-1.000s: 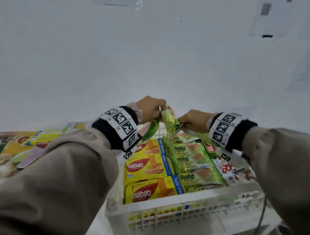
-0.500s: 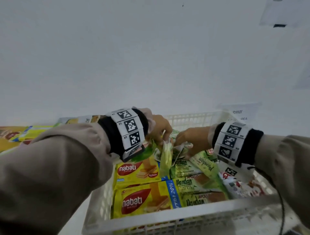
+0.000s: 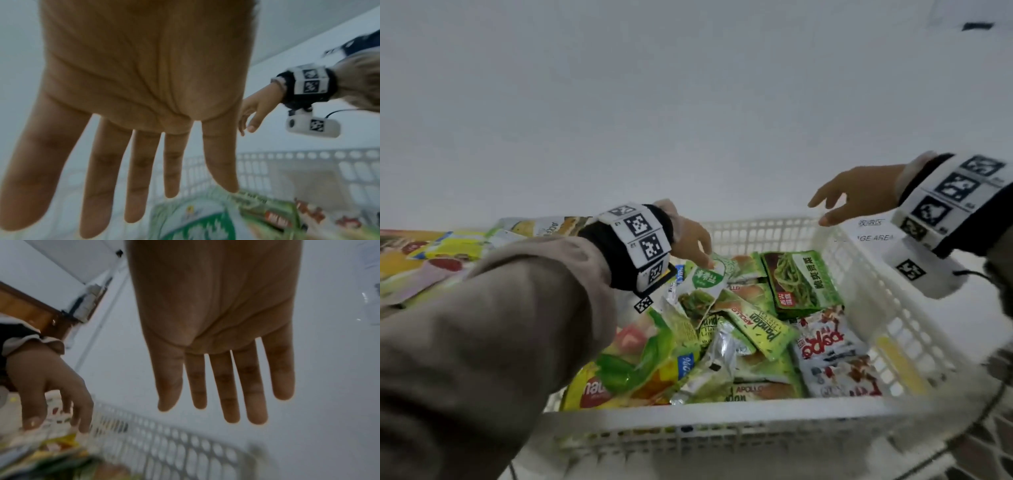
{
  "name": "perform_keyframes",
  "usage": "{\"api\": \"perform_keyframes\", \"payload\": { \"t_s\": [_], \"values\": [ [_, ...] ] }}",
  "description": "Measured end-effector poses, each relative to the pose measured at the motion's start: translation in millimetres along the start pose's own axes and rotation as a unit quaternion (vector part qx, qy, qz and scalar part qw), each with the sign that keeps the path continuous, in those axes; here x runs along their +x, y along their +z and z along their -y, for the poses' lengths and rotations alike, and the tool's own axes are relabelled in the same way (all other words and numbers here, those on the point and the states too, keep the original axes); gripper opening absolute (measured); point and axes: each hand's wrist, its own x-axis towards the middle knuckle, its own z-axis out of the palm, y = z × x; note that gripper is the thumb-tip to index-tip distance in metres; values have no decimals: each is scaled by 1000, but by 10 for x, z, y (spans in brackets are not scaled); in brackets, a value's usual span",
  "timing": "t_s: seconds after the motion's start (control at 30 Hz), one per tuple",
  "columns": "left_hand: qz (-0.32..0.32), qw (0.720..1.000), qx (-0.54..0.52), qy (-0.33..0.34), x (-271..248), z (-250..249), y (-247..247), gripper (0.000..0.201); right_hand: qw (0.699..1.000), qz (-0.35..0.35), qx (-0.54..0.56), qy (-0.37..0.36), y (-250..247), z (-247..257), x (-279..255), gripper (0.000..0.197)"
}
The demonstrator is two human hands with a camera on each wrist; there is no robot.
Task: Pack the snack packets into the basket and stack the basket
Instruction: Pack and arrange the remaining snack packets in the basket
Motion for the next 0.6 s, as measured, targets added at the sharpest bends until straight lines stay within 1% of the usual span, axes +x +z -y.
{"api": "perform_keyframes", "payload": {
  "t_s": [0.07,0.13,0.23,0.3,0.4,0.5,0.6],
  "values": [
    [38,998,20,-49,166,24,121,65,1000,9,-16,10,205,-160,64,51],
    [58,994,9,-87,281,45,222,77,1000,11,-23,11,420,-286,127,55],
    [65,991,-35,-115,351,41,319,90,1000,-24,-4,1,658,-405,188,61],
    [59,989,-53,-127,368,32,360,95,999,-47,12,-7,756,-443,211,65],
    [49,987,-68,-141,364,0,381,96,996,-89,24,-20,875,-467,247,68],
    [36,984,-96,-145,352,-18,391,83,990,-128,56,-19,967,-481,280,66],
    [14,984,-102,-148,328,-27,396,77,986,-142,86,-11,1018,-504,290,62]
  ]
}}
